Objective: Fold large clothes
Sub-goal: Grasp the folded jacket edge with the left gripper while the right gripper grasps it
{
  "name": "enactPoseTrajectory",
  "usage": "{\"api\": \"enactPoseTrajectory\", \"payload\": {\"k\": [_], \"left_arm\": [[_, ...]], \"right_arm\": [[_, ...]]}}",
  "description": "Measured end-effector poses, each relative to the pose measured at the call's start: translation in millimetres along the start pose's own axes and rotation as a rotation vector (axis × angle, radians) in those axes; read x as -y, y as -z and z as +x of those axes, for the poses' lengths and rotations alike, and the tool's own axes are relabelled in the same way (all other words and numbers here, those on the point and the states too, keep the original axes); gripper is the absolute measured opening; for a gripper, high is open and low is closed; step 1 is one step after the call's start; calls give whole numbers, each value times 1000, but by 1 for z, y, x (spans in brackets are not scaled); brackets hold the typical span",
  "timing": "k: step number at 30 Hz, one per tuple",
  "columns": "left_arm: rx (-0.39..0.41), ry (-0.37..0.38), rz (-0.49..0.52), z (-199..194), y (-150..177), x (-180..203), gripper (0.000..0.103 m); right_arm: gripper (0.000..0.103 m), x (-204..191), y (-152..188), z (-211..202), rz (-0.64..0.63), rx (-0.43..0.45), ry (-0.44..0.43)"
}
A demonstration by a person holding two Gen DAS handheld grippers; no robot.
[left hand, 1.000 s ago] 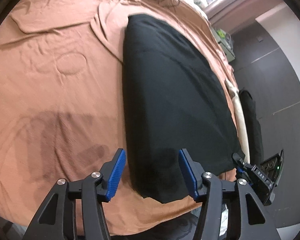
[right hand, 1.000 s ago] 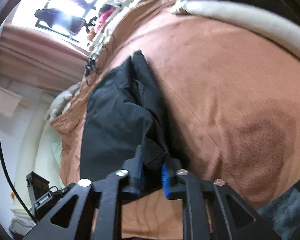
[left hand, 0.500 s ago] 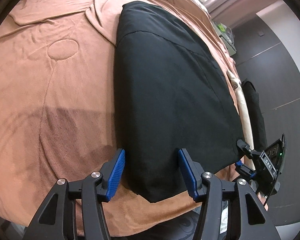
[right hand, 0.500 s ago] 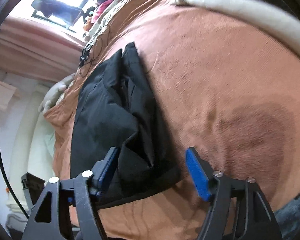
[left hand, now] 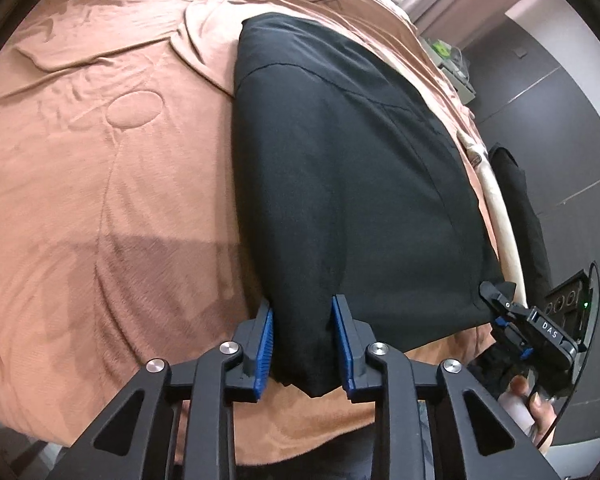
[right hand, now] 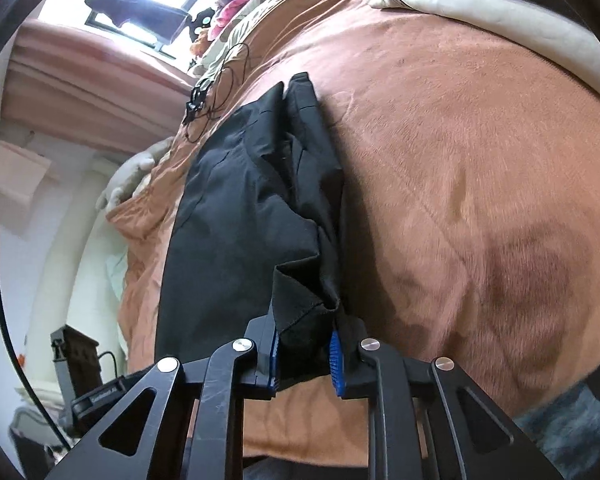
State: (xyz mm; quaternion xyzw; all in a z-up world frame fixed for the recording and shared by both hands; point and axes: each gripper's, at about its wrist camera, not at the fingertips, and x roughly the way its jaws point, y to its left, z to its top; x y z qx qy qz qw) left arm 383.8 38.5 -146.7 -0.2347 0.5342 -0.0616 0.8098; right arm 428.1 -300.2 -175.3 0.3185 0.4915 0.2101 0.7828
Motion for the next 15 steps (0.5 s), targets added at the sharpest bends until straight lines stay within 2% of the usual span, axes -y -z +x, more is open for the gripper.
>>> {"api": "enactPoseTrajectory", "payload": {"k": [10, 15], "left_arm": [[6, -2, 16, -25, 26, -11, 27], [10, -16, 23, -38, 44, -20, 27]], "right_arm": [[20, -13, 35, -13, -34, -39, -3], [22, -13, 48, -14, -68, -119, -24]]}}
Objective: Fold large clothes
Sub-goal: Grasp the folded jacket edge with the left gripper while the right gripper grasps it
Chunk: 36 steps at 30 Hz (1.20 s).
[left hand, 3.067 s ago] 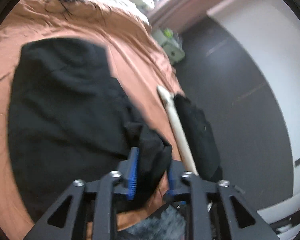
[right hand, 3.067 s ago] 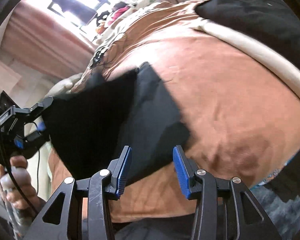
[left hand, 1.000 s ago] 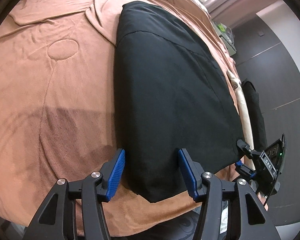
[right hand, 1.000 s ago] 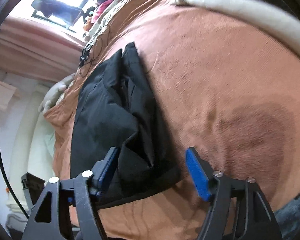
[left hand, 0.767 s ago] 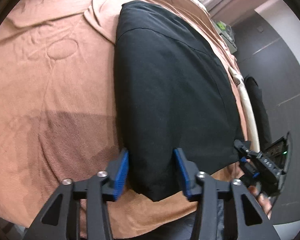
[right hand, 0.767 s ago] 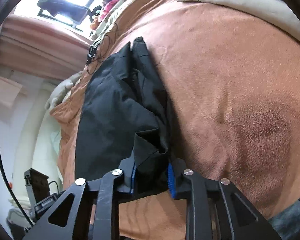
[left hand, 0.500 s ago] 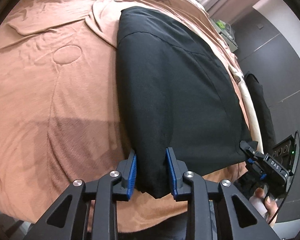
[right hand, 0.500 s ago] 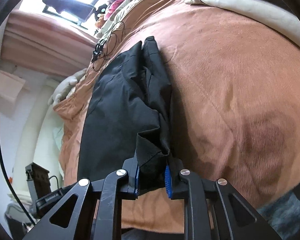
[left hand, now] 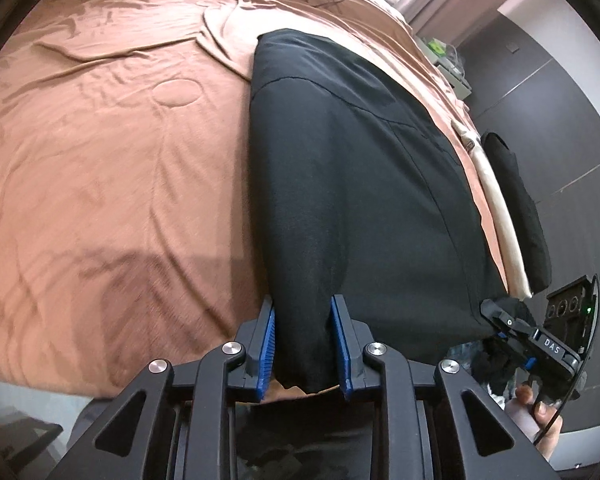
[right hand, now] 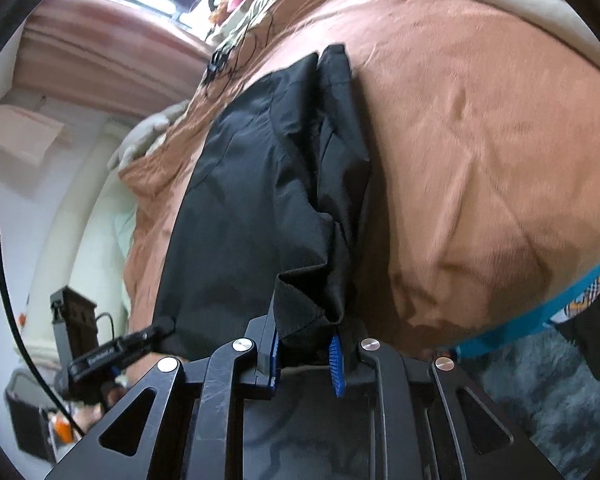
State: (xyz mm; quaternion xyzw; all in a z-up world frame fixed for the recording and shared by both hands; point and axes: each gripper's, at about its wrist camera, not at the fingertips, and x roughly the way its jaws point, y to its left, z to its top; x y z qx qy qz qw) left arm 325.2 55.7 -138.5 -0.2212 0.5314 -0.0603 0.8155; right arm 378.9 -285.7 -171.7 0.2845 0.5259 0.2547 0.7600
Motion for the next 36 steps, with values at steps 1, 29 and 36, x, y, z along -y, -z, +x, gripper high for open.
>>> {"api": "enactPoseTrajectory", "payload": {"k": [1, 29, 36], "left_arm": [[-4, -2, 4, 0, 2, -1, 28], [-38, 40, -70, 45, -89, -18, 56], [-54, 67, -82, 61, -120, -28, 57]], "right_arm": [[24, 0, 0, 0, -8, -10, 8], [73, 18, -111, 36, -42, -32, 46], [73, 27, -134, 55, -9, -69, 1]]}}
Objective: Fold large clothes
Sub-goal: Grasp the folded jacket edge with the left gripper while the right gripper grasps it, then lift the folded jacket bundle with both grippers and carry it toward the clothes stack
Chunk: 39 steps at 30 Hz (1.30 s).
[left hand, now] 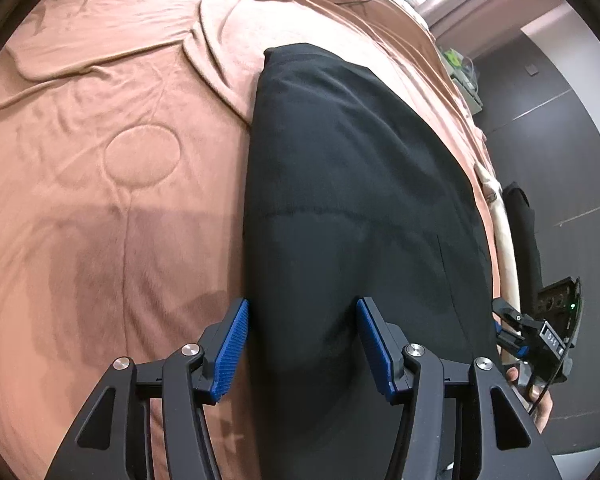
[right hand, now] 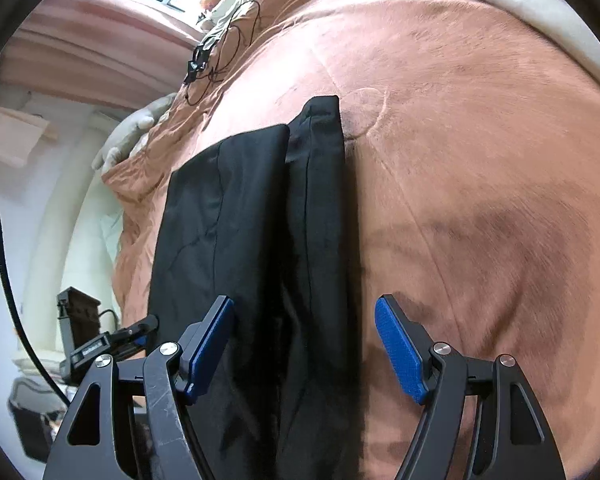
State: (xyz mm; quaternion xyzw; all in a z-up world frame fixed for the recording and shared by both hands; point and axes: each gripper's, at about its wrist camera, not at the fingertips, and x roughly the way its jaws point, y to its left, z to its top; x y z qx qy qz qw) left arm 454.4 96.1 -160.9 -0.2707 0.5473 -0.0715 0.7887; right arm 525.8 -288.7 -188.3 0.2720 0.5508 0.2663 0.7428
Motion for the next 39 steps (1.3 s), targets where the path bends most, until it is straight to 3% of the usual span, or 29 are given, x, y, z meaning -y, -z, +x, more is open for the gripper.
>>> {"api": "enactPoseTrajectory", "payload": {"k": [10, 20, 22, 26, 29, 34, 39], "left_arm": [[1, 25, -8, 19, -41, -6, 65], [24, 44, -27, 33, -79, -12, 65], [24, 46, -37, 37, -86, -12, 65], [31, 23, -41, 45, -95, -11, 64], [36, 4, -39, 44, -96, -7, 54], [72, -8, -23, 28, -92, 5, 35], [115, -13, 28, -4, -86, 22, 28]], "right_arm": [[76, 0, -33, 34, 8, -68, -68], [78, -4, -59, 58, -26, -118, -150], [68, -8, -63, 62, -46, -121, -146], [38, -11, -64, 68, -75, -128, -115], [25, -17, -60, 62, -104, -111, -102], [16, -42, -57, 38, -181, -57, -70], [14, -74, -49, 10, -253, -3, -44]]}}
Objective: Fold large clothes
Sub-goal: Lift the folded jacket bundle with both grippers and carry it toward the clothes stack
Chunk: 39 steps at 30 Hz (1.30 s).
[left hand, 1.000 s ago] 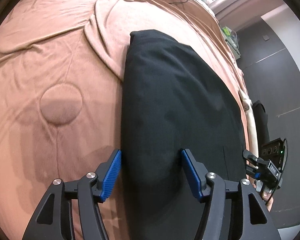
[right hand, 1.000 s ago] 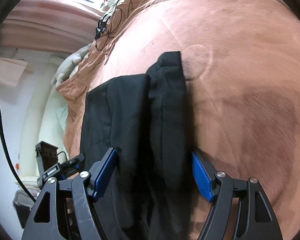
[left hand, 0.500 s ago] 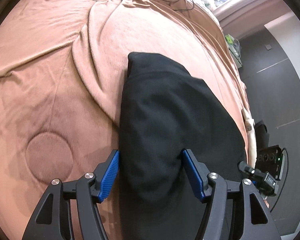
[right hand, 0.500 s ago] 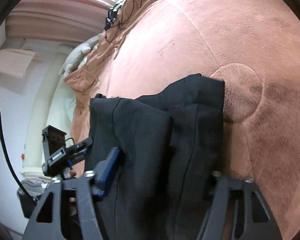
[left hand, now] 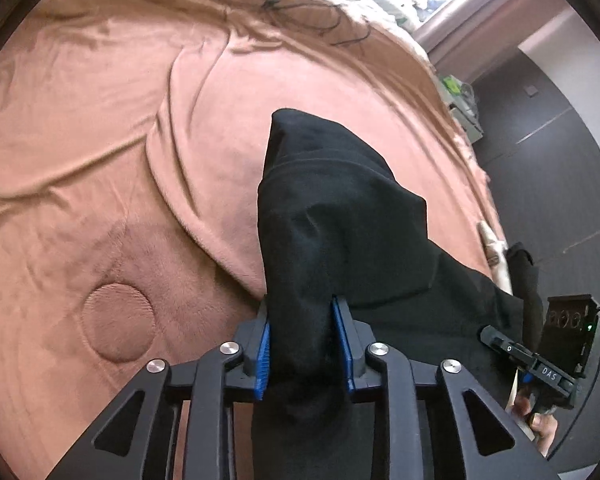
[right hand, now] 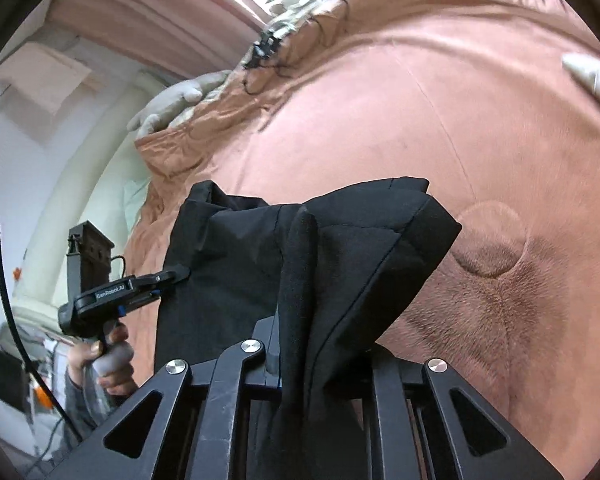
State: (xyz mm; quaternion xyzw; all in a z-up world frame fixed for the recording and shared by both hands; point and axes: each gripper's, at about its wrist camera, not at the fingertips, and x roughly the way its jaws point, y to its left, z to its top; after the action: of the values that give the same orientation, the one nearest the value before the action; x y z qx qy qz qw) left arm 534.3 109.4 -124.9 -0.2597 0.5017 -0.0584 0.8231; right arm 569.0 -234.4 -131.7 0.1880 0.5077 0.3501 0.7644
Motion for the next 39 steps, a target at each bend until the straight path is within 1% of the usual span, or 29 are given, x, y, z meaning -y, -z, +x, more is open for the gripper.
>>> {"api": "enactPoseTrajectory", "payload": {"k": [7, 12, 18, 23, 26, 30, 33, 39], "left_arm": [[91, 37, 35, -61, 12, 25, 25], [177, 72, 58, -106, 34, 39, 24], [239, 111, 79, -150, 54, 61, 22], [287, 149, 113, -185, 74, 91, 21], [318, 167, 144, -202, 86, 117, 21], [332, 191, 179, -218, 99, 150, 21], [351, 220, 204, -227, 106, 179, 21], [330, 272, 243, -228, 114, 239, 21]], "right_arm": [[12, -39, 11, -48, -56, 87, 8], [12, -70, 28, -86, -107, 159, -1], [11, -103, 47, -127, -145, 224, 2], [11, -122, 60, -162, -174, 280, 22], [11, -133, 69, -191, -192, 322, 41], [11, -145, 74, -230, -221, 371, 73], [11, -145, 71, -259, -251, 405, 96], [11, -127, 71, -319, -261, 465, 143]]}}
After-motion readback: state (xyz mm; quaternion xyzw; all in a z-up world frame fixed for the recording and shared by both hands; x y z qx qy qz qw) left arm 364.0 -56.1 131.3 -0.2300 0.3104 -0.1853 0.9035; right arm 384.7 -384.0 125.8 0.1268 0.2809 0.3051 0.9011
